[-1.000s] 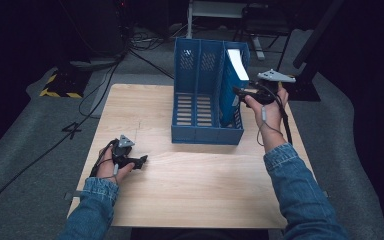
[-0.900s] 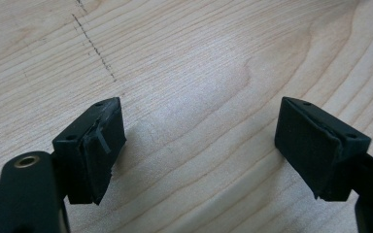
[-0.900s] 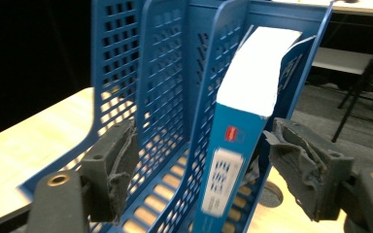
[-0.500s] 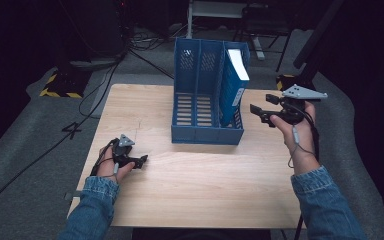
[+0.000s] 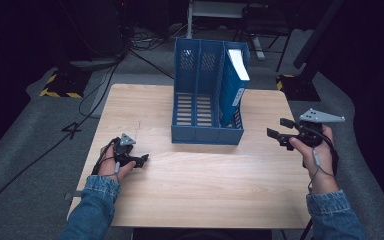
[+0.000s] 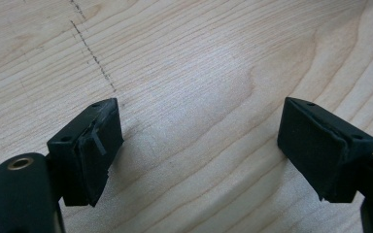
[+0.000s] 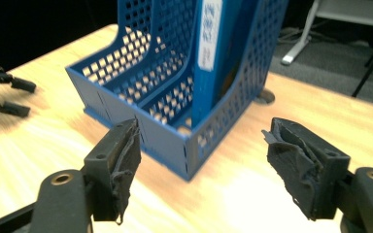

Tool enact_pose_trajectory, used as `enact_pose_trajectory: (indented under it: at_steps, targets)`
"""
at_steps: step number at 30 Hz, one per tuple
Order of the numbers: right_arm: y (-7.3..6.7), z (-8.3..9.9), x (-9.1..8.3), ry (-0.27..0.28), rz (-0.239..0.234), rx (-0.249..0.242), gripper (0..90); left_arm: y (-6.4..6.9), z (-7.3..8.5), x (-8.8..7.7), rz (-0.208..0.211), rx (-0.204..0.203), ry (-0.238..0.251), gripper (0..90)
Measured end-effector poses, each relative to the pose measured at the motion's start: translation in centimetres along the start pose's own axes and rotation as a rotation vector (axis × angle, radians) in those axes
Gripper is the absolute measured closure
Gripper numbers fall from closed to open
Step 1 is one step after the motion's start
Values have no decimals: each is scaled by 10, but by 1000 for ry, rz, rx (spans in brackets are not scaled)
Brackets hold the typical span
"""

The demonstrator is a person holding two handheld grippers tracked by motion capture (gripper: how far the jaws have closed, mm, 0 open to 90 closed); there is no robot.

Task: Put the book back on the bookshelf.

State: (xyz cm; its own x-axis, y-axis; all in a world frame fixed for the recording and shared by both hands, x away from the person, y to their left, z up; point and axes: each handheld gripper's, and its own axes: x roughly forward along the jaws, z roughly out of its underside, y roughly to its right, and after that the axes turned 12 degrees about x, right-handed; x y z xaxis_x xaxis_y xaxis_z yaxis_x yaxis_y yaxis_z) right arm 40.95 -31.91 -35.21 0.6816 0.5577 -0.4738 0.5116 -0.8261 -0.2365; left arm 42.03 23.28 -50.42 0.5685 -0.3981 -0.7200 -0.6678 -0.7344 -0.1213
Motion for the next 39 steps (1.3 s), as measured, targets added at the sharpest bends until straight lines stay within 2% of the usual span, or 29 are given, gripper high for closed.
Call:
enact_pose_trajectory:
  at_steps: [6, 9, 12, 14, 15, 19, 22, 27, 30, 31, 33, 35, 39]
  targets:
    - [10, 31, 4, -106, -16, 12, 285, 0, 0, 0, 0, -1, 0, 169]
    - [15, 48, 9, -136, -20, 18, 288, 0, 0, 0, -1, -1, 0, 169]
    - [21, 64, 16, -193, 2, 13, 287, 0, 0, 0, 0, 0, 0, 169]
    - [25, 74, 20, -206, 8, 10, 284, 0, 0, 0, 0, 0, 0, 169]
    - [26, 78, 21, -211, 5, 11, 289, 0, 0, 0, 0, -1, 0, 168]
    - [32, 95, 26, -210, 32, -36, 281, 0, 0, 0, 0, 1, 0, 168]
    - [34, 108, 32, -215, 24, -34, 262, 0, 0, 0, 0, 1, -1, 168]
    - [36, 124, 44, -238, 38, -52, 241, 0, 0, 0, -1, 3, 0, 168]
    - [36, 130, 52, -247, 76, -61, 228, 0, 0, 0, 0, 3, 0, 168]
    - [36, 133, 57, -252, 93, -95, 200, 0, 0, 0, 0, 2, 0, 168]
    - [37, 136, 60, -228, 74, -84, 180, 0, 0, 0, 1, 1, 0, 168]
    - [38, 135, 60, -234, 71, -79, 175, 0, 0, 0, -1, 3, 1, 168]
    - [38, 135, 61, -239, 90, -54, 143, 0, 0, 0, 2, -1, 0, 168]
